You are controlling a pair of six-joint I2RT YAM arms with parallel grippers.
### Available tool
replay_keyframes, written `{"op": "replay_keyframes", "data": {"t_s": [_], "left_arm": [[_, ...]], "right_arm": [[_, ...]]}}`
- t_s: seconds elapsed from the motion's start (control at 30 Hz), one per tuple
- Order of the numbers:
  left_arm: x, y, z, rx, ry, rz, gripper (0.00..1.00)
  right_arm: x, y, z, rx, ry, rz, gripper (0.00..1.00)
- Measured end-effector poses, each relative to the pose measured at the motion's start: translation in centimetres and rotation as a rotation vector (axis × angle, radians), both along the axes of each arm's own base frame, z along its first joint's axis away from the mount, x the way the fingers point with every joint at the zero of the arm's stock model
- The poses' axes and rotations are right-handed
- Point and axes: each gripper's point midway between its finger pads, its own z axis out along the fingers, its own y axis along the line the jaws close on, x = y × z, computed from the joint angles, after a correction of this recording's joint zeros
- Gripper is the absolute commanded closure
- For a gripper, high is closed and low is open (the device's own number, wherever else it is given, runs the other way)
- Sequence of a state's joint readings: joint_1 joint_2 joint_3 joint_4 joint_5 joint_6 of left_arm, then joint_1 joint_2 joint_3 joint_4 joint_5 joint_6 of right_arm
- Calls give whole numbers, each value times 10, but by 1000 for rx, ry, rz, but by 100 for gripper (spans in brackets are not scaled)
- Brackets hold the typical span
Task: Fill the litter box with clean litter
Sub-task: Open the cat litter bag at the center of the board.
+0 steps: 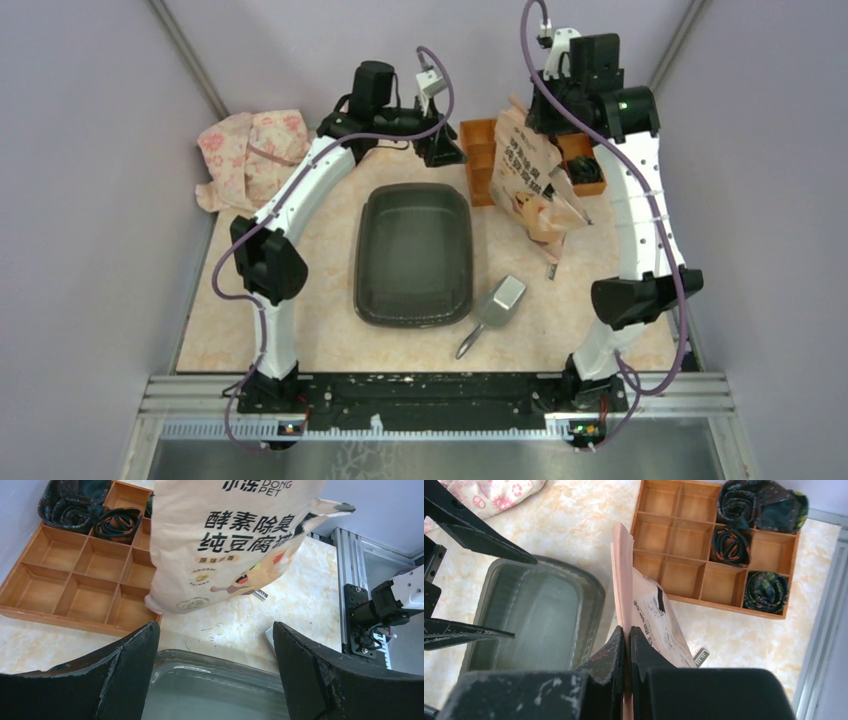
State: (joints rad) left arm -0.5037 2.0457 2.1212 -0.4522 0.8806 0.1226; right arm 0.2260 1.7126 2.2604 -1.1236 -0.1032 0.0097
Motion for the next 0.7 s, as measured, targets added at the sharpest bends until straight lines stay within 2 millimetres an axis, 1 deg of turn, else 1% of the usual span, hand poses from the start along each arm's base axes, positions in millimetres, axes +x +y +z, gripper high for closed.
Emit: {"op": "replay_keyframes", "data": {"t_s": [0.13, 0.2, 0.23, 0.3, 0.47, 0.5, 0.57, 0.67, 0.7], "left_arm": [[-3, -2, -5, 7, 11, -6, 11], [-3, -2, -8, 10, 17, -6, 11], [-4, -2, -10, 13, 21, -5, 11], [-4, -2, -12, 16, 24, -4, 12], [-5, -1, -19, 27, 40, 0, 12], [-5, -1, -21, 30, 45, 0, 12], [-6, -1, -24, 33, 50, -1, 12], [-7, -2, -25, 36, 52, -1, 12], [-7, -2, -25, 36, 51, -1, 12]], "right_arm": [[5, 7, -18, 12, 35, 27, 100], [8, 10, -33, 16, 57, 37, 100], [8, 13, -45, 23, 76, 44, 100], [8, 16, -58, 35, 91, 55, 100], [2, 24, -94, 35, 126, 69, 100], [0, 25, -97, 35, 129, 70, 100], [-1, 26, -97, 33, 120, 67, 100], [0, 26, -84, 42, 78, 60, 100], [-1, 28, -75, 45, 58, 63, 100]]}}
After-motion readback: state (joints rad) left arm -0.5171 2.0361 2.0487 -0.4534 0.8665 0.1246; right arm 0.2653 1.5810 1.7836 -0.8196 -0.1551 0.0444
